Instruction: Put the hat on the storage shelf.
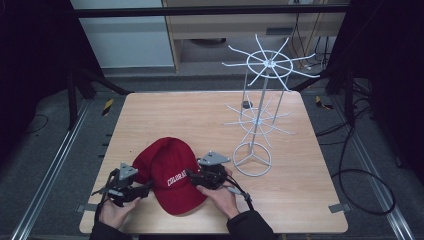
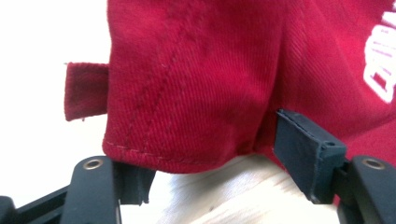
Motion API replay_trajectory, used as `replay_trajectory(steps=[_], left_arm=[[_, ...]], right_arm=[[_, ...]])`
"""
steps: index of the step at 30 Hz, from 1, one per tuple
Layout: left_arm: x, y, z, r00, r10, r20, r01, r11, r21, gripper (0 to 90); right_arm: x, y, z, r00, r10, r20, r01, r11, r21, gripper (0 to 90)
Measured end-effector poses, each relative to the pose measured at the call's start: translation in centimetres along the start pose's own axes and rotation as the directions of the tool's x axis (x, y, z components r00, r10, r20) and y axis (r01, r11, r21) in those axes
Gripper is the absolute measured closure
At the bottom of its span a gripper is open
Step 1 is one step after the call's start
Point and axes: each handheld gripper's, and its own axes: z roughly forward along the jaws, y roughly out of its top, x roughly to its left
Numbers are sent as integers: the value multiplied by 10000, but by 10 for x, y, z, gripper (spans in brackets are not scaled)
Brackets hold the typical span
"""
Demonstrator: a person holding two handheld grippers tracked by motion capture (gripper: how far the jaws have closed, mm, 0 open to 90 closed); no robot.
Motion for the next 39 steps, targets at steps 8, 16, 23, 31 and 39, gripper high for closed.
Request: replay_trajectory(steps=[8,16,23,31,39], left_arm=[[11,-7,-3,9911,-1125,717,1118,9936,140,331],[26,-15,-31,9817,-1828,532,1871,9781,-911,322],[0,13,-15,9813,-1613,1053,1730,9784,-1128,315],[-13,28,23,9723,-2163,886,2175,9761,-36,434],[0,38,32,9702,-2239,921,2245,9745,45,857]], right_arm=[[-11,3,18,9977,672,-119,-663,9958,631,594],[-5,2,18,9998,41,192,-59,9952,982,874],[-5,1,12,9998,101,143,-114,9954,954,885],[-5,-3,5,9998,110,165,-124,9961,874,890],[5,-9,-10,9995,11,-317,18,9957,925,892]])
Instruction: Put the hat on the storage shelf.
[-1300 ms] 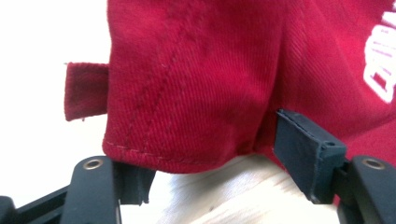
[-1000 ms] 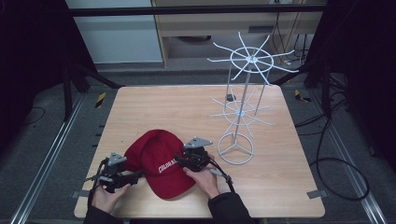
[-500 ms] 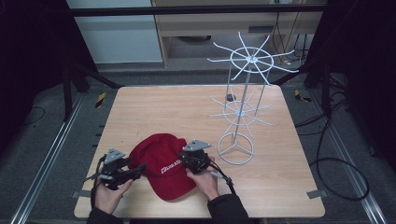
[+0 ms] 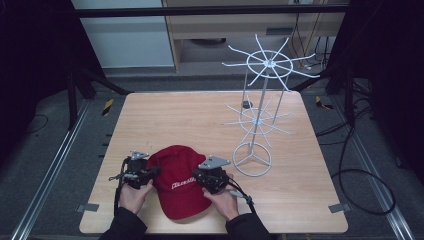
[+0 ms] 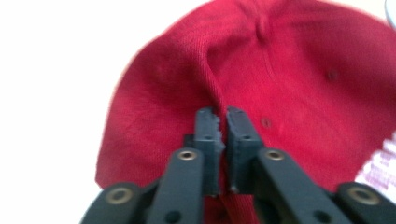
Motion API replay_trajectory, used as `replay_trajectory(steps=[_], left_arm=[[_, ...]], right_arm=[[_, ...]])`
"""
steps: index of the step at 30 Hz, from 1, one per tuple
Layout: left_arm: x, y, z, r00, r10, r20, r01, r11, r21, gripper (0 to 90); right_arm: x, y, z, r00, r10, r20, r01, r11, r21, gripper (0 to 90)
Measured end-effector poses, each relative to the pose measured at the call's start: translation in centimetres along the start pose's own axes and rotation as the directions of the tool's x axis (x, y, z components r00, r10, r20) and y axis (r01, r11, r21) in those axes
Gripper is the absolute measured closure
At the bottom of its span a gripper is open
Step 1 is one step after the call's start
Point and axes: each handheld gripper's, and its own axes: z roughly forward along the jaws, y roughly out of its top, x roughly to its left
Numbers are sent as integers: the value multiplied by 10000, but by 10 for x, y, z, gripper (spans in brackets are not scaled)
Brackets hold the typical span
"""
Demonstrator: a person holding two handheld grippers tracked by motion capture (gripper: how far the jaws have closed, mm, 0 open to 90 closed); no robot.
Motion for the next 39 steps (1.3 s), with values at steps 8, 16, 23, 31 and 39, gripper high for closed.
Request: replay_trajectory(steps=[8,16,23,31,39], left_arm=[[5,18,10,9986,507,126,-504,9983,-283,883],[5,41,21,9933,1090,392,-1083,9939,-206,882],[11,47,25,9929,1105,445,-1101,9939,-110,816],[8,29,-27,9919,1044,716,-962,9893,-1100,609],[-4,-30,-47,9947,783,673,-730,9942,-791,526]], right_arm=[[30,-5,-2,9949,-208,-982,185,9996,-234,893],[49,-6,11,9901,304,-1372,-395,9972,-640,894],[54,-5,21,9936,460,-1030,-541,9956,-768,867],[24,6,-19,9982,260,-547,-347,9855,-1659,621],[-8,-1,-21,9990,410,179,-394,9960,-802,493]])
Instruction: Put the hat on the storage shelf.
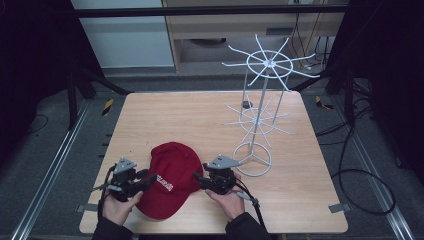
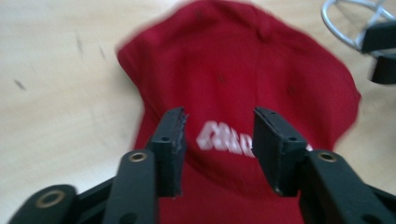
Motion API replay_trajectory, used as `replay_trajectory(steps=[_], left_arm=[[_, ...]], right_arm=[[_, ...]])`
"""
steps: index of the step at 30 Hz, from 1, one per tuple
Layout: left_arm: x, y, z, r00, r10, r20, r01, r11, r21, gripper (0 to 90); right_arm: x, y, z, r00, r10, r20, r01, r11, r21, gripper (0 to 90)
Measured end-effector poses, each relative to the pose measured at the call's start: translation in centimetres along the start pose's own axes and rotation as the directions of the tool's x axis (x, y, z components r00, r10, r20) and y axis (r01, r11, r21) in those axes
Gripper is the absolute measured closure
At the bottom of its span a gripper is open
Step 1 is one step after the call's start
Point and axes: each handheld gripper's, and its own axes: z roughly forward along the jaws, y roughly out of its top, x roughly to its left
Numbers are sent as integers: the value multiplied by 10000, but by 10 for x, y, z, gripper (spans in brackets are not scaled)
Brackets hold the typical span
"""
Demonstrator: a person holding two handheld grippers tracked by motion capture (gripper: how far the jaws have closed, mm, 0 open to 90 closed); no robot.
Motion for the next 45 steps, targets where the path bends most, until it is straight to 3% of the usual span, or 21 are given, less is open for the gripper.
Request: replay_trajectory(steps=[4,7,9,10,12,17,21,24,27,33,37,39,45], left_arm=[[-2,-10,13,9994,-334,10,333,9981,521,502],[4,-4,19,9969,-765,158,756,9957,544,551],[8,-1,27,9980,-561,-290,577,9966,585,619],[11,-1,30,9976,-652,-245,666,9960,602,626],[13,2,31,9978,-569,-344,588,9965,593,658],[19,7,37,9968,-102,-798,142,9986,503,715],[32,13,43,9975,-121,-701,145,9993,334,743],[31,18,41,9974,94,-720,-83,9998,152,743],[22,22,33,9980,249,-588,-259,9995,-159,665],[-17,33,23,9940,1077,-168,-1087,9911,-763,540],[-50,44,35,9841,1766,-185,-1774,9820,-650,467],[-58,48,42,9804,1956,-229,-1965,9792,-499,428],[-79,59,74,9781,2050,-371,-2044,9787,205,338]], right_arm=[[-2,-8,11,9997,128,-187,-115,9976,687,479],[-3,-15,18,9986,347,-398,-298,9927,1167,582],[-2,-19,22,9967,485,-648,-400,9911,1266,692],[-1,-20,22,9951,556,-820,-446,9904,1306,753],[2,-20,24,9963,218,-831,-110,9917,1279,856],[18,-20,26,9929,-276,-1158,410,9925,1149,876],[30,-23,31,9865,-151,-1631,312,9949,963,870],[37,-23,33,9868,-227,-1601,381,9949,933,826],[33,-20,26,9901,-266,-1379,376,9962,780,755],[1,-7,-20,9995,-274,-138,275,9996,82,647],[-22,-9,-48,9979,-304,570,303,9995,21,591],[-32,-14,-62,9962,-283,824,289,9996,-65,568],[-57,-38,-102,9904,263,1356,-238,9995,-198,516]])
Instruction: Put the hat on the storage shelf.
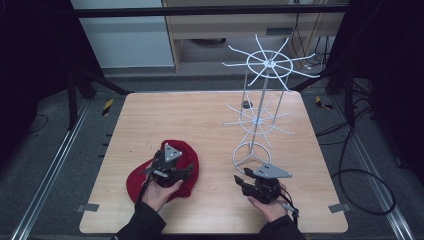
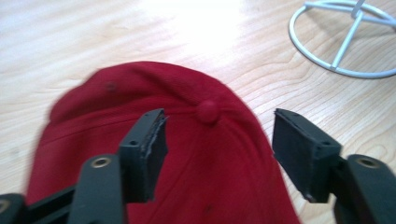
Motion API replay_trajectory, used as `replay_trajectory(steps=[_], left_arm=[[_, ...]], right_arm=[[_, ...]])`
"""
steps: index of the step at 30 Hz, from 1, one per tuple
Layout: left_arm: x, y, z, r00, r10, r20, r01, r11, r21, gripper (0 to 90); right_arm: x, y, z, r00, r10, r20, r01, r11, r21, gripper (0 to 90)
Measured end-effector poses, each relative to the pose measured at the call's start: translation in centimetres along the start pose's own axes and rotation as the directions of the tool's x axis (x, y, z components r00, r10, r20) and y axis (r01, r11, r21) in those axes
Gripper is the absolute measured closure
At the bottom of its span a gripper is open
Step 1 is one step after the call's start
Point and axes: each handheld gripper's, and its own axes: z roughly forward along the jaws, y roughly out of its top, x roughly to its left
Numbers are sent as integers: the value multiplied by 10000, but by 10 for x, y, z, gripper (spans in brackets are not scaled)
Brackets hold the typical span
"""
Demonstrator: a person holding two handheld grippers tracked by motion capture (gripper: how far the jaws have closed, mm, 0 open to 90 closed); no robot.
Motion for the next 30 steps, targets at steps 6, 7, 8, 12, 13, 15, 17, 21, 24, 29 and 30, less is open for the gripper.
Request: replay_trajectory(steps=[6,7,8,12,13,15,17,21,24,29,30], left_arm=[[-14,6,27,9974,140,-705,-110,9991,418,326],[-15,6,30,9958,180,-900,-135,9986,503,325],[-15,6,33,9945,175,-1028,-114,9981,599,318],[-12,3,40,9963,-253,-822,327,9955,895,437],[-10,2,40,9966,-472,-683,534,9943,927,487],[-5,1,40,9960,-693,-564,750,9915,1059,592],[-1,-1,37,9957,-840,-391,874,9916,955,696],[4,-2,26,9959,-882,-207,894,9936,687,837],[9,-1,17,9946,-1036,51,1034,9942,312,851],[16,4,-16,9926,-1123,462,1159,9897,-839,856],[18,5,-24,9919,-1155,531,1207,9867,-1091,856]], right_arm=[[-16,-15,-19,9991,-22,424,13,9998,191,450],[-19,-17,-21,9987,-42,513,33,9999,169,439],[-21,-18,-23,9981,-55,615,44,9998,175,428],[-29,-22,-25,9970,64,776,-89,9995,317,413],[-29,-22,-26,9969,70,782,-97,9994,333,414],[-30,-23,-26,9967,30,810,-58,9994,334,415],[-31,-23,-27,9965,6,841,-35,9994,346,418],[-35,-25,-28,9958,139,904,-171,9992,350,427],[-37,-26,-29,9951,181,971,-214,9992,331,432],[-39,-26,-31,9944,178,1037,-201,9996,210,433],[-40,-27,-32,9942,215,1050,-238,9995,206,432]])
